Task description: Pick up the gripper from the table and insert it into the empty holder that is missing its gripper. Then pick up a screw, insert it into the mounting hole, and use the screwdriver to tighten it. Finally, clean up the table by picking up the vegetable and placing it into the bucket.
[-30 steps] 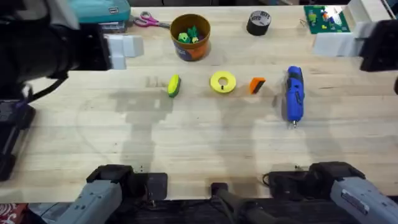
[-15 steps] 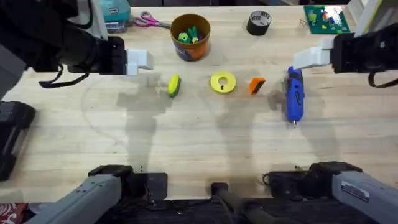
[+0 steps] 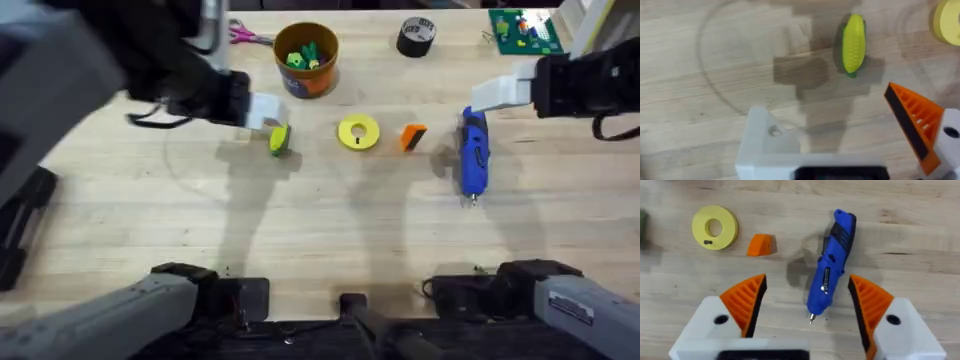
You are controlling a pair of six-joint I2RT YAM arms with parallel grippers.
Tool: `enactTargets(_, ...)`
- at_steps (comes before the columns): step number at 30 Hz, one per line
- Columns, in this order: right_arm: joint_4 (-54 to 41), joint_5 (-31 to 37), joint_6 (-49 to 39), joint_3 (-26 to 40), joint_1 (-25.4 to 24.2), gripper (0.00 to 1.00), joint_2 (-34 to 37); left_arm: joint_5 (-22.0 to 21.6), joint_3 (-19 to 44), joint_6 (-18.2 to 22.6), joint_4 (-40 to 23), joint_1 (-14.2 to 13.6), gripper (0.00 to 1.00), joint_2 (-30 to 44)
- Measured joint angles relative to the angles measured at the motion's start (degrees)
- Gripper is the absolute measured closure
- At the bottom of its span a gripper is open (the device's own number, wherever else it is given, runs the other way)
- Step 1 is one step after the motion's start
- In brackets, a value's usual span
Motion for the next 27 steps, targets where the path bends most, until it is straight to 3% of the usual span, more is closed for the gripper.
enactTargets(5, 0.0, 0.0, 0.0, 0.0, 0.0, 0.005, 0.0, 0.01, 0.0, -2.2, 1.17, -3.87, 0.015, 7.86)
enactTargets(10, -0.02, 0.0, 0.01, 0.0, 0.0, 0.004, 0.0, 0.11, 0.0, -4.43, 4.81, -5.77, 0.015, 14.66)
enactTargets(19, 0.0, 0.01, 0.0, 0.0, 0.0, 0.006, 0.0, 0.15, 0.0, -6.43, 10.1, -5.83, 0.015, 23.19)
enactTargets(27, 0.0, 0.0, 0.0, 0.0, 0.0, 0.004, 0.02, 0.12, 0.0, -6.45, 11.64, -5.83, 0.001, 24.48)
